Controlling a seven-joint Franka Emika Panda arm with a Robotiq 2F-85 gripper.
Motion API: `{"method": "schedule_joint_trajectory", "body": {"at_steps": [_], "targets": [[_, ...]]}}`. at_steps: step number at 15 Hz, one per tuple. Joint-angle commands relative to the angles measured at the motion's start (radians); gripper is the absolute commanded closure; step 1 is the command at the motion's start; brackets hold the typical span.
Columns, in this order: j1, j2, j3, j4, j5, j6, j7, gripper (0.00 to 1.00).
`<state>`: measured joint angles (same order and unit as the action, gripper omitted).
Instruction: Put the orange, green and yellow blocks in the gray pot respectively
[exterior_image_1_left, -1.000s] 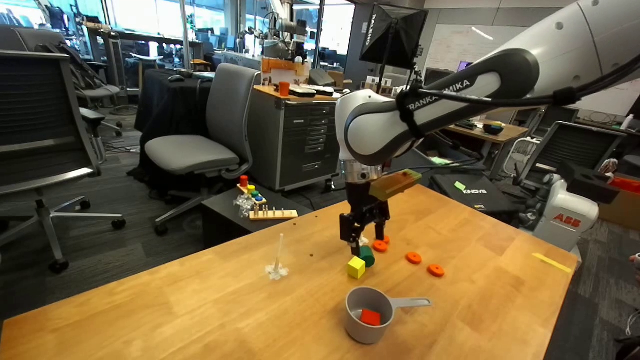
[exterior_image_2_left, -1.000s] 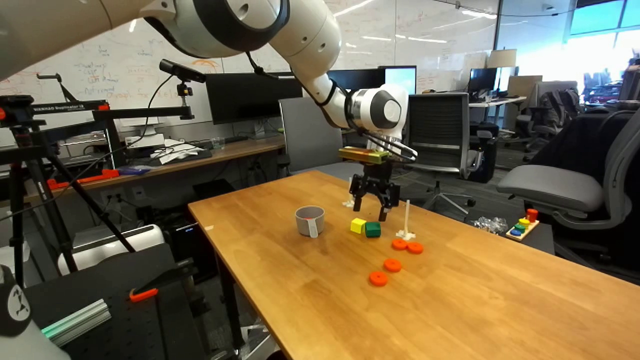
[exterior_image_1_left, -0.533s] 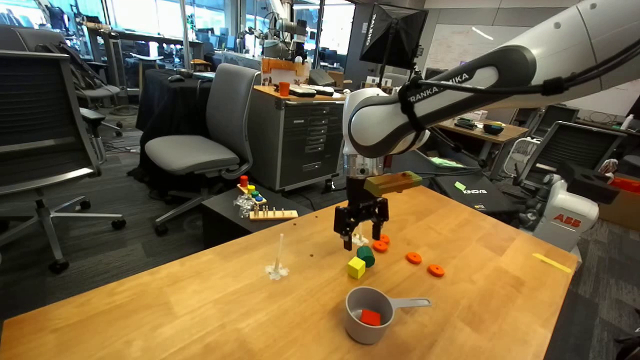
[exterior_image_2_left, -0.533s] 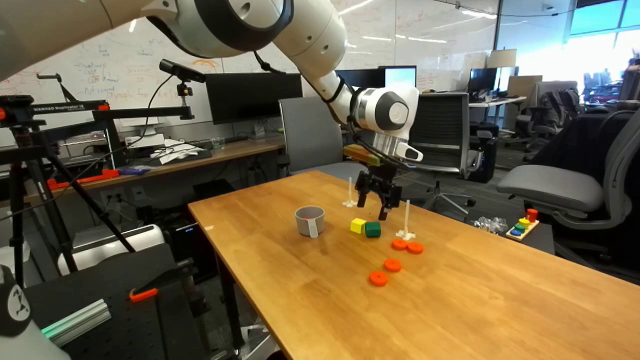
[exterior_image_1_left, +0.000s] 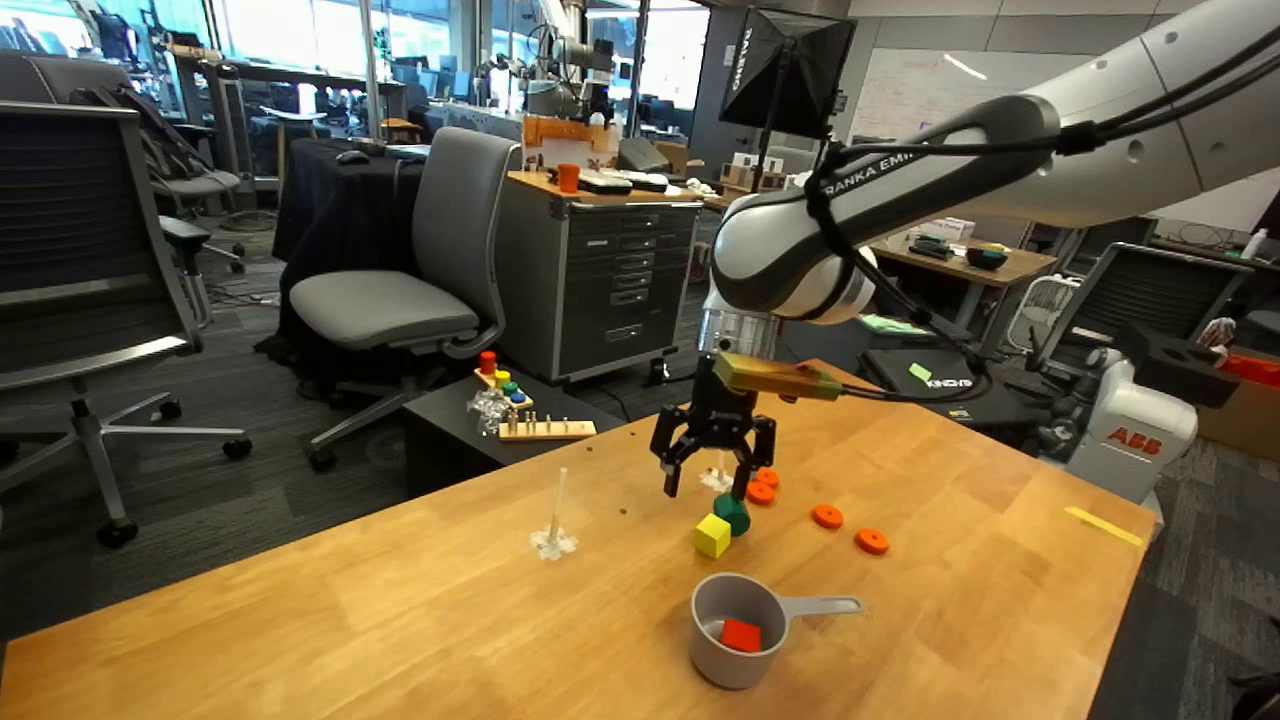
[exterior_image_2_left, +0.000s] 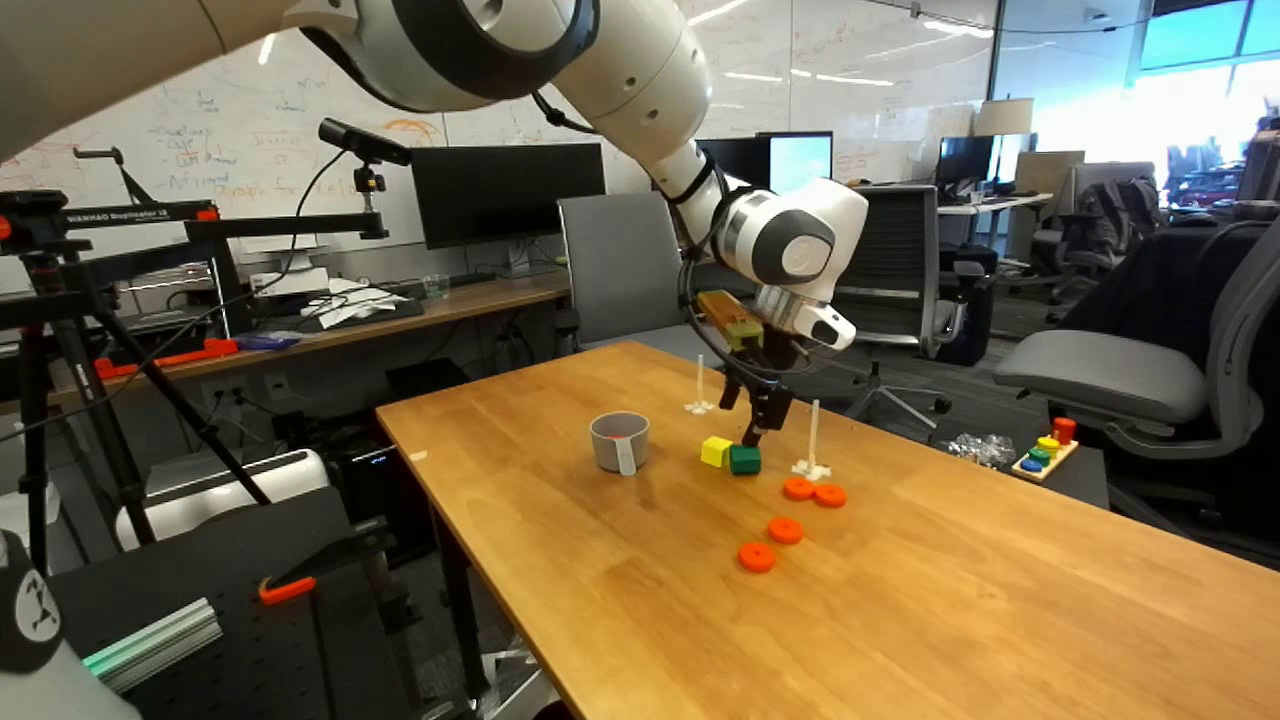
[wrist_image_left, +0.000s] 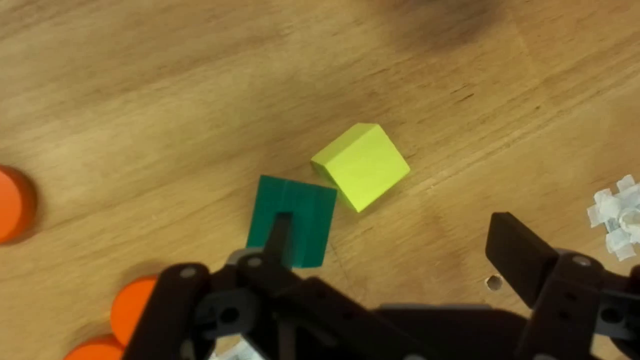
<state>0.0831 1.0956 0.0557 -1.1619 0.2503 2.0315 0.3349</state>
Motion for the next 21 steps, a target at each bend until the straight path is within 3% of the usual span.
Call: {"method": "schedule_joint_trajectory", "body": {"at_steps": [1, 11, 21], "targets": [[-0.005, -0.082, 0.0, -0.136, 0.05, 0.054, 0.084, 0.0], [0.01, -0.225, -0.016, -0.358, 0.07, 0.107, 0.166, 0.0], [0.005, -0.187, -0.05, -0.304, 0.019, 0.087, 0.126, 0.0]]}}
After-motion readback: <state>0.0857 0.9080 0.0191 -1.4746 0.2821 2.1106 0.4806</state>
